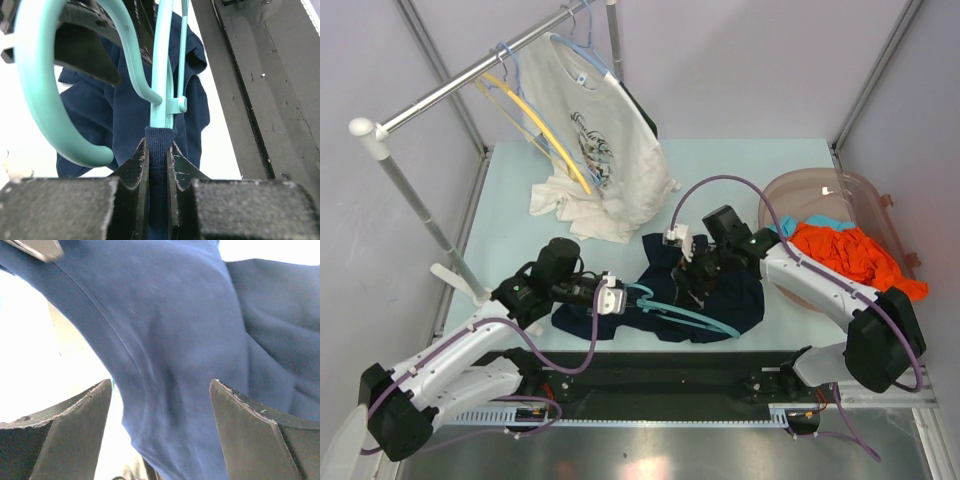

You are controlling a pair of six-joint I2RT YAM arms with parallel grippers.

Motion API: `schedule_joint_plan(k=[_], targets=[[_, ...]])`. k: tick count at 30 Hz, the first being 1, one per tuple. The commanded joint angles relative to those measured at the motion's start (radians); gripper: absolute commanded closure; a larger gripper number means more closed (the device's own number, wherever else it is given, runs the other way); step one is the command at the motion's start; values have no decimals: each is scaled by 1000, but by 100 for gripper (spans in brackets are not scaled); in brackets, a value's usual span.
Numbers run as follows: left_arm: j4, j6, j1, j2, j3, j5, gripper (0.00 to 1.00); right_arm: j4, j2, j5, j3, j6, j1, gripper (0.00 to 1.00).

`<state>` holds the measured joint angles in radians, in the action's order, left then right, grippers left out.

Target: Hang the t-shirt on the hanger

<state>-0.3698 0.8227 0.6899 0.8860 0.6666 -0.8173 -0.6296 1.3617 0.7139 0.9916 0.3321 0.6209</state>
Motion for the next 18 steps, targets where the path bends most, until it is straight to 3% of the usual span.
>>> schedule_joint_plan(k=[1,7,15,18], targets=[[9,39,7,5,28,-62,100,97,11,36,48,-41,59,18],[34,7,7,1,19,-60,100,169,36,-28,33,-64,108,23],[77,-82,7,-7,30,-62,100,294,37,-261,-33,-128,128,47],[78,-88,7,-18,31,-62,100,306,22,-346,-51,-127,128,50]])
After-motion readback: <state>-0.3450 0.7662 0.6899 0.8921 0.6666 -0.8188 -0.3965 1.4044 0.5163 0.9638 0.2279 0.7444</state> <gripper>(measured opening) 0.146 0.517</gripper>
